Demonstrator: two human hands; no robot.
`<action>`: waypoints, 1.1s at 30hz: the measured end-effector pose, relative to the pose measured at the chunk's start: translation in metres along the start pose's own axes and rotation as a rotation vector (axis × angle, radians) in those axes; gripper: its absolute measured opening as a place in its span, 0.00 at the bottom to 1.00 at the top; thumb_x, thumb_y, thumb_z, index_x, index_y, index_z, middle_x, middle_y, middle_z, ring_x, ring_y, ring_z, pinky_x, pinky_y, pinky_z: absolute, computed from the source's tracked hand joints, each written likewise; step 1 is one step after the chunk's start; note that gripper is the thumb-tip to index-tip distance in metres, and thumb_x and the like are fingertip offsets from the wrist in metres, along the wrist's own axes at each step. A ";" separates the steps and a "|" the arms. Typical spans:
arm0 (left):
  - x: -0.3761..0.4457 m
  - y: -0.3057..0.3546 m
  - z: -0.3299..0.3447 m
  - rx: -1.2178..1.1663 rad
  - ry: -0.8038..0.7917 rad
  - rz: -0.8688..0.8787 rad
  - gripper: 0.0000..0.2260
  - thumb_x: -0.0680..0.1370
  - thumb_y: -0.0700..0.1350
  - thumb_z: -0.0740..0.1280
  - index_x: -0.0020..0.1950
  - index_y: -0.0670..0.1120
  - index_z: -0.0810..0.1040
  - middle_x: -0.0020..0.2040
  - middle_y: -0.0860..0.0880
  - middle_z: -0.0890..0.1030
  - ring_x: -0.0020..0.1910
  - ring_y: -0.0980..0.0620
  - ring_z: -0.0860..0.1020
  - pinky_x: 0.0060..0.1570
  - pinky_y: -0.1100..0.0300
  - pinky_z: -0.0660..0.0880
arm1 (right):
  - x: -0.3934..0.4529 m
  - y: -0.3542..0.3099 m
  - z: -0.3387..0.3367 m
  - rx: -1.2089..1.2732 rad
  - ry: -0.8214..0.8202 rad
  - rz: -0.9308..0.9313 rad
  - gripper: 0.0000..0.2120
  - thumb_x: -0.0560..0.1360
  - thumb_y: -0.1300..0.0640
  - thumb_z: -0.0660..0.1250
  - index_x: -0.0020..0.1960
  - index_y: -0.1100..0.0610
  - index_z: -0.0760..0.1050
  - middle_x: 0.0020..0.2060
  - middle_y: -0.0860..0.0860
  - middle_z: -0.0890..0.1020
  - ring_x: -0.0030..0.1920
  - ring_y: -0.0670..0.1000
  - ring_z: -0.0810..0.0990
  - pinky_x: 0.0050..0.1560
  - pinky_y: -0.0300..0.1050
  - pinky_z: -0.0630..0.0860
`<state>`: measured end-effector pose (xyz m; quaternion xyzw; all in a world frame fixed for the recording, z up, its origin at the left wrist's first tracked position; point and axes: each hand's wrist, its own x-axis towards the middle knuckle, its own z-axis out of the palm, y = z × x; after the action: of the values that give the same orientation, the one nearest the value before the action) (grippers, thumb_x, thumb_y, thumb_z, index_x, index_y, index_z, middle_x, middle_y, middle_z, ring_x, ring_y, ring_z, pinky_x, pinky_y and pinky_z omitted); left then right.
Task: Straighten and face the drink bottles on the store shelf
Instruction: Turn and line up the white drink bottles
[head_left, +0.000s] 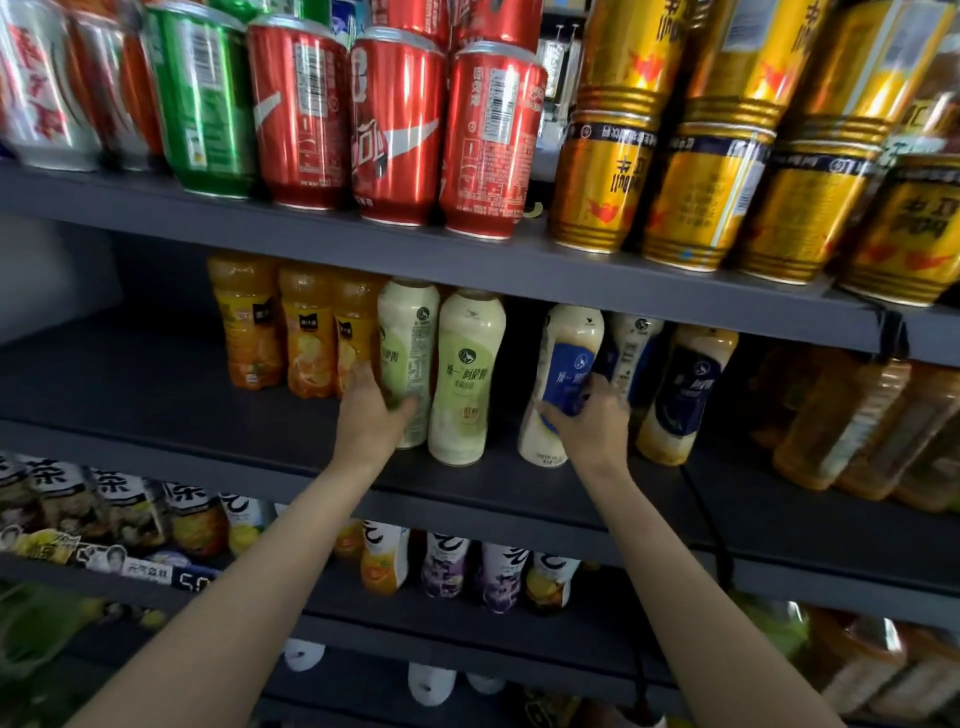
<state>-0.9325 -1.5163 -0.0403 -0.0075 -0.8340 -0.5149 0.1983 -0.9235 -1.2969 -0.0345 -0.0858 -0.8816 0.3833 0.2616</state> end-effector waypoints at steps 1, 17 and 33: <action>0.000 -0.001 0.001 -0.008 -0.015 0.005 0.22 0.75 0.44 0.69 0.67 0.43 0.67 0.64 0.44 0.74 0.64 0.46 0.72 0.61 0.56 0.68 | -0.005 0.008 0.003 -0.006 -0.033 0.003 0.26 0.69 0.54 0.75 0.62 0.62 0.71 0.56 0.57 0.78 0.56 0.57 0.77 0.52 0.49 0.75; 0.009 -0.024 0.005 0.061 -0.040 0.088 0.23 0.77 0.46 0.66 0.68 0.38 0.65 0.63 0.41 0.70 0.64 0.44 0.68 0.63 0.54 0.66 | 0.067 0.001 0.074 -0.110 0.053 0.244 0.22 0.76 0.62 0.65 0.68 0.65 0.64 0.64 0.62 0.71 0.63 0.64 0.72 0.58 0.56 0.70; 0.010 -0.026 0.006 0.051 -0.027 0.070 0.26 0.76 0.49 0.66 0.69 0.39 0.63 0.65 0.42 0.68 0.67 0.44 0.66 0.67 0.50 0.64 | -0.033 -0.028 0.046 0.385 -0.355 -0.018 0.28 0.70 0.53 0.74 0.65 0.60 0.68 0.54 0.48 0.76 0.54 0.45 0.76 0.49 0.28 0.72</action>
<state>-0.9492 -1.5250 -0.0618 -0.0384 -0.8486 -0.4862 0.2051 -0.9181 -1.3570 -0.0539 0.0419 -0.8252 0.5509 0.1174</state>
